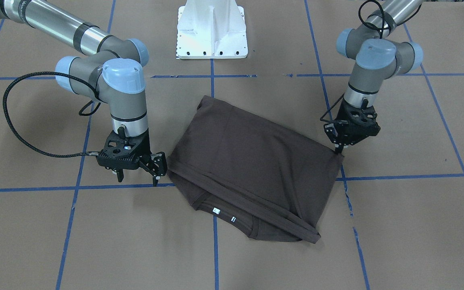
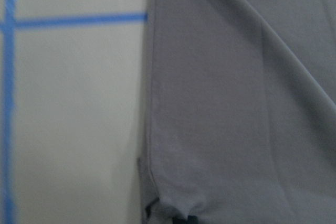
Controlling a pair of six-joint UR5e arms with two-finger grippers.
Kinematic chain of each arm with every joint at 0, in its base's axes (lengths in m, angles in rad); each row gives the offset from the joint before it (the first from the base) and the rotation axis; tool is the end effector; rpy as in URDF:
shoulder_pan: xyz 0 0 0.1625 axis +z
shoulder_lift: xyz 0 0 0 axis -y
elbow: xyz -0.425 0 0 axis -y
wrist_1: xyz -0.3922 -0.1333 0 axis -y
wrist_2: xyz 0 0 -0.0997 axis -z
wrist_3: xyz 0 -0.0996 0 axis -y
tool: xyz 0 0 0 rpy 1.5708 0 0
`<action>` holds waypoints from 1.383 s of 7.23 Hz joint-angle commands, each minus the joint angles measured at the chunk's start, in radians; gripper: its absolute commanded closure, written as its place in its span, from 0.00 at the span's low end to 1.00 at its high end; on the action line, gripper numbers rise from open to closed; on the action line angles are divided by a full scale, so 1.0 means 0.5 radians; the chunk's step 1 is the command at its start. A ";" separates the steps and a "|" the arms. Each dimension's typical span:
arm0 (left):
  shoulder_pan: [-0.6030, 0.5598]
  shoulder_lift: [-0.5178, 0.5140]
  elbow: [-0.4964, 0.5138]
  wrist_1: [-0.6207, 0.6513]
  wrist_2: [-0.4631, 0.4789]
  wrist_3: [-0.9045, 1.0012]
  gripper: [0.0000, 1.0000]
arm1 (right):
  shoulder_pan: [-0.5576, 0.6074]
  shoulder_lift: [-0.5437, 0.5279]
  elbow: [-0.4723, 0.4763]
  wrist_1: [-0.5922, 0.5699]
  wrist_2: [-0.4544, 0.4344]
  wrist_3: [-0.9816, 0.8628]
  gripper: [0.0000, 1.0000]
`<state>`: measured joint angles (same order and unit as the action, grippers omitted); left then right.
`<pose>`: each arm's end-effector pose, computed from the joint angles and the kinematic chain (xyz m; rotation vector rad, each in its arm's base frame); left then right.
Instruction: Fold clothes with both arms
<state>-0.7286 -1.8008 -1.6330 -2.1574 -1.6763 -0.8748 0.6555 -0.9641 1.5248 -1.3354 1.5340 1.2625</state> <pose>0.3751 -0.4993 0.4498 0.4991 0.7289 0.0159 -0.4836 -0.5446 0.3015 0.4019 -0.6928 0.3432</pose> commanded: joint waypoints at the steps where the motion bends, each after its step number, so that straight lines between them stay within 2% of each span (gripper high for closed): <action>1: -0.284 -0.528 0.728 -0.124 -0.001 0.185 1.00 | 0.002 0.002 0.000 0.002 0.000 -0.003 0.00; 2: -0.328 -0.795 1.081 -0.258 -0.001 0.185 1.00 | 0.002 0.002 0.015 -0.001 0.000 -0.003 0.00; 3: -0.371 -1.007 1.328 -0.296 -0.001 0.185 1.00 | 0.005 -0.001 0.058 -0.004 0.006 -0.006 0.00; 5: -0.439 -1.016 1.361 -0.327 -0.007 0.258 1.00 | 0.002 0.005 0.071 -0.004 0.031 -0.003 0.00; 6: -0.436 -0.855 1.288 -0.564 -0.019 0.259 0.01 | -0.010 0.020 0.071 -0.004 0.031 0.027 0.00; 7: -0.439 -0.723 1.071 -0.663 -0.134 0.268 0.00 | -0.022 0.072 0.058 -0.004 0.028 0.137 0.00; 8: -0.439 -0.624 0.920 -0.658 -0.348 0.259 0.00 | -0.059 0.166 -0.002 -0.014 0.019 0.342 0.04; 10: -0.433 -0.507 0.730 -0.658 -0.369 0.222 0.00 | -0.160 0.381 -0.262 -0.011 -0.015 0.621 0.32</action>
<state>-0.9471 -2.0965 -1.2050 -2.4826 -1.8408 -0.7547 0.6068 -0.8397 1.4767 -1.3406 1.5374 1.4760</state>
